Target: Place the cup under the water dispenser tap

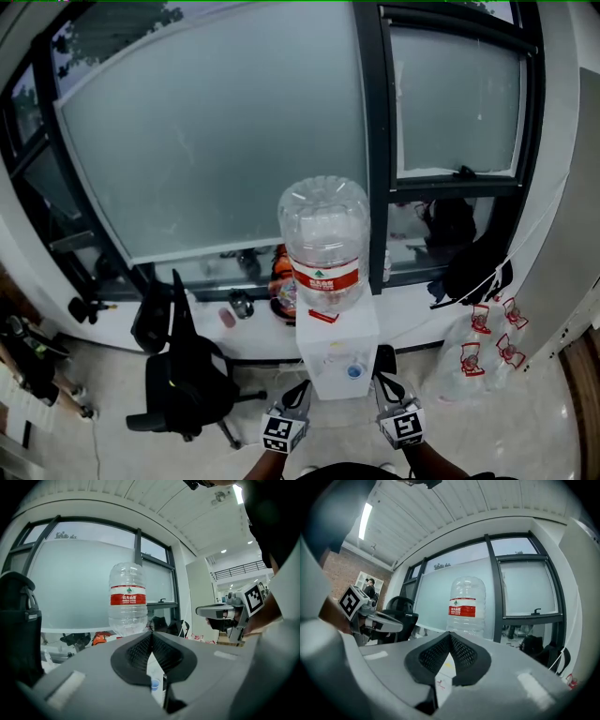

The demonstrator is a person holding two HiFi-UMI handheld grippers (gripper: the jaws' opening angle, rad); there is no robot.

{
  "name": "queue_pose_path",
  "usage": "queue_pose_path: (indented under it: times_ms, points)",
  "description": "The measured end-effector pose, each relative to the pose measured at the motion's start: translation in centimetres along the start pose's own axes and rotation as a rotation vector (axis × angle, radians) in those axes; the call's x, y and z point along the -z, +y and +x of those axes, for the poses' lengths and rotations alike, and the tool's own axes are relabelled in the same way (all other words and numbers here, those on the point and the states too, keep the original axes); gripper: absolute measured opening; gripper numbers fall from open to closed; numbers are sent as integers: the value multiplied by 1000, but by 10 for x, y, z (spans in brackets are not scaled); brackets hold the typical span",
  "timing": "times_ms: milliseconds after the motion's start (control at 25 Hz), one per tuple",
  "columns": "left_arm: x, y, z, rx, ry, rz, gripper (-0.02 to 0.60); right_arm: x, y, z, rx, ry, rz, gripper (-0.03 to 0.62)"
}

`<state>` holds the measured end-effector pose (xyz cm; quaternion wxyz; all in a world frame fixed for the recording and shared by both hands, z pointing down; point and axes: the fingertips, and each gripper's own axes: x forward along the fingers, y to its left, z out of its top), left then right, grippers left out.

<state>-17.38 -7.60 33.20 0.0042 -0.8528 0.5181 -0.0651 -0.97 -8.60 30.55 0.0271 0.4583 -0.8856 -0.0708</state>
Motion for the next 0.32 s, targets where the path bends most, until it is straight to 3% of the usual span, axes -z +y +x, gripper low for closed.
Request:
queue_pose_path:
  times_ms: [320]
  points:
    - [1, -4, -1, 1, 2, -36, 17, 4, -11, -7, 20, 18, 14, 2]
